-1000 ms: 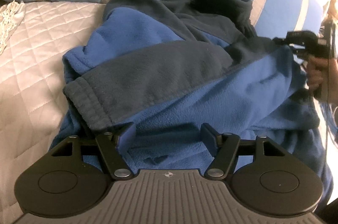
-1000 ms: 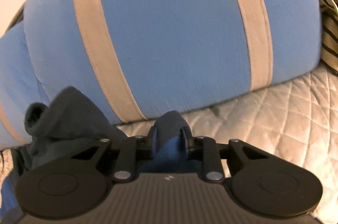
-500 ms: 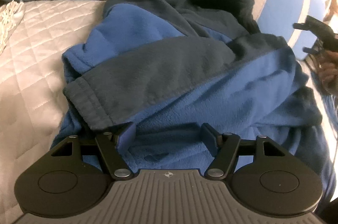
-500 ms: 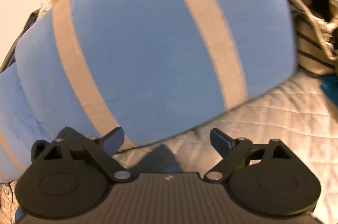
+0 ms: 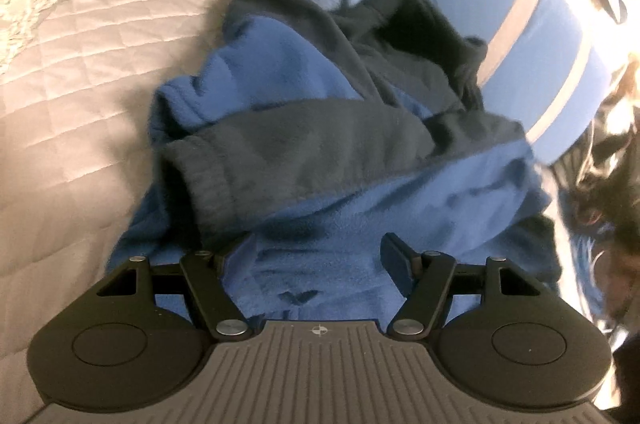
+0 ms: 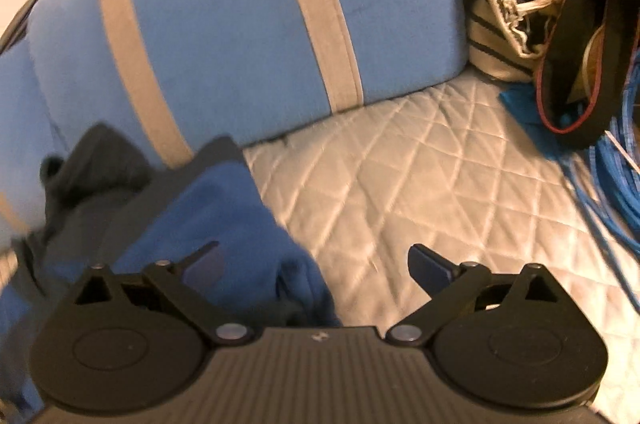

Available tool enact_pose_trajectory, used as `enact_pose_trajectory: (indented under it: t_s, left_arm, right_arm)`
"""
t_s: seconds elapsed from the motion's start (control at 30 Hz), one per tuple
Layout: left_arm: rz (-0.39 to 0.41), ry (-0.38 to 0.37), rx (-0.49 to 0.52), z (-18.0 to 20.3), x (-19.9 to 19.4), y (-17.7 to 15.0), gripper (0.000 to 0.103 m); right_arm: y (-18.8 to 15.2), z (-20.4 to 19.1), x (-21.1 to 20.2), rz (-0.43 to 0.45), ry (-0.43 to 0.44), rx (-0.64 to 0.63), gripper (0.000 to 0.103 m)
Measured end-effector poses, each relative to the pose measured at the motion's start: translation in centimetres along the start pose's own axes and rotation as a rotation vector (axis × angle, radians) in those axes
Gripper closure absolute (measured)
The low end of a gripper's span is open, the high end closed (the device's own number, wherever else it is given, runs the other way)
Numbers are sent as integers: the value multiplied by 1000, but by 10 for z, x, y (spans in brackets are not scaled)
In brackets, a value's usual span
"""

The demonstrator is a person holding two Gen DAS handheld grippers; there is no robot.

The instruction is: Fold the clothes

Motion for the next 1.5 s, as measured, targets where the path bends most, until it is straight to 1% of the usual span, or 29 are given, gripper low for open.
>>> enact_pose_trajectory:
  t_s: [0.1, 0.2, 0.23, 0.3, 0.37, 0.4, 0.53, 0.63, 0.77, 0.87, 0.97, 1.07, 1.1, 1.27, 1.33, 1.4, 1.43, 1.47, 1.5]
  left_arm:
    - [44, 4, -5, -8, -22, -2, 35]
    - [95, 66, -2, -22, -43, -8, 35]
    - [93, 87, -9, -28, -48, -13, 35]
    - [79, 124, -27, -39, -54, -23, 35]
    - [65, 161, -46, -49, -61, -34, 35]
    - [42, 169, -66, -53, -63, -41, 35]
    - [6, 145, -111, -55, -72, -69, 35]
    - [-26, 140, -119, -48, -79, -85, 35]
    - [-68, 132, -149, -47, -89, -108, 35]
    - [-142, 142, -162, -48, -89, -124, 35]
    - [-167, 151, -133, -44, -88, -135, 36]
    - [-191, 147, -104, -37, -84, -139, 36]
    - [-190, 156, -89, -34, -83, -140, 36]
    - [-183, 193, -62, -26, -82, -148, 36]
    - [-179, 200, -61, -25, -83, -149, 39]
    - [-172, 199, -69, -26, -87, -151, 52]
    - [-155, 192, -77, -27, -90, -151, 78]
    - [-133, 183, -87, -28, -93, -151, 93]
    - [-116, 152, -98, -29, -98, -150, 94]
  right_arm:
    - [-19, 6, -16, -5, -32, -47, 0]
    - [-32, 22, -20, -62, -27, -2, 0]
    - [-37, 28, -20, -84, -25, 15, 0]
    - [-48, 41, -21, -126, -25, 44, 0]
    - [-58, 50, -22, -158, -32, 41, 0]
    - [-63, 54, -23, -172, -36, 37, 0]
    - [-88, 68, -34, -230, -22, 12, 0]
    - [-105, 78, -46, -270, 46, 37, 0]
    - [-128, 91, -58, -356, 112, 77, 2]
    - [-142, 96, -64, -399, 98, 41, 5]
    - [-150, 98, -73, -408, 74, -21, 6]
    - [-159, 104, -82, -422, 35, -67, 6]
    - [-163, 106, -84, -428, 25, -77, 6]
    - [-175, 104, -91, -420, 36, -134, 7]
    - [-177, 102, -92, -413, 40, -152, 7]
    - [-180, 101, -93, -406, 44, -169, 15]
    - [-182, 100, -94, -403, 47, -178, 25]
    - [-183, 99, -95, -399, 49, -187, 41]
    - [-184, 98, -95, -396, 51, -196, 53]
Point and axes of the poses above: each gripper's, at about its wrist camera, not at the fingertips, and x roughly the way its jaws point, z to its right, y to its top, the point moved 1 cm from there along x, roughly the way its jaws point, and after that the axes turned 13 degrees about -y, right-handed, at the moved point
